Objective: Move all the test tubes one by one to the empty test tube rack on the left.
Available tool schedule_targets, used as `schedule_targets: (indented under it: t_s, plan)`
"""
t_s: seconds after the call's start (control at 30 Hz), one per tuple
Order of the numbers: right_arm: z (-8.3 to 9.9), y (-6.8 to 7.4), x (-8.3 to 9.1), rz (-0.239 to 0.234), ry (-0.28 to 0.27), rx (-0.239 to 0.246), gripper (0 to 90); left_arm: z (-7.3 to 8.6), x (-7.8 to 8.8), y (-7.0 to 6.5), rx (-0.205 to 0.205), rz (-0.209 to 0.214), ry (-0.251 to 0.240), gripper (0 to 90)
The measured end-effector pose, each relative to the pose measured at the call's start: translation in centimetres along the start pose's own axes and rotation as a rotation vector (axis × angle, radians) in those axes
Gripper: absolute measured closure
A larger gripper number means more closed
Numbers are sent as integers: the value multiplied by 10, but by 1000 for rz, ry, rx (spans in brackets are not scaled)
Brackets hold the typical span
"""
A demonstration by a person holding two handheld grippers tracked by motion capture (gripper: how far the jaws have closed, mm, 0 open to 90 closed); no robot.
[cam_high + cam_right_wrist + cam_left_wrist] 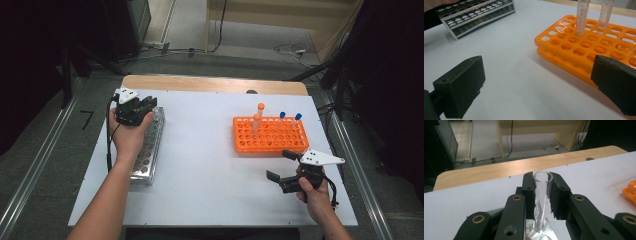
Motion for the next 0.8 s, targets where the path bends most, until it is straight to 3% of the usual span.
schedule_targets:
  t_s: [0.63,0.8]
  plan:
    - [2,1,-3,-1,12,0,0,16,-8,3,-18,-41,77,754]
    - [3,0,-3,-1,14,-1,0,16,-8,4,3,-38,84,743]
Point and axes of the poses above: each handheld gripper's, and its own axes: x roughly backward along the jaws, z roughly out of its underside, y roughly to its left, the point moved 10 cm from there along -x, roughly forward along the jaws, and after that the axes turned 12 degrees about x, right-handed, at the moved point
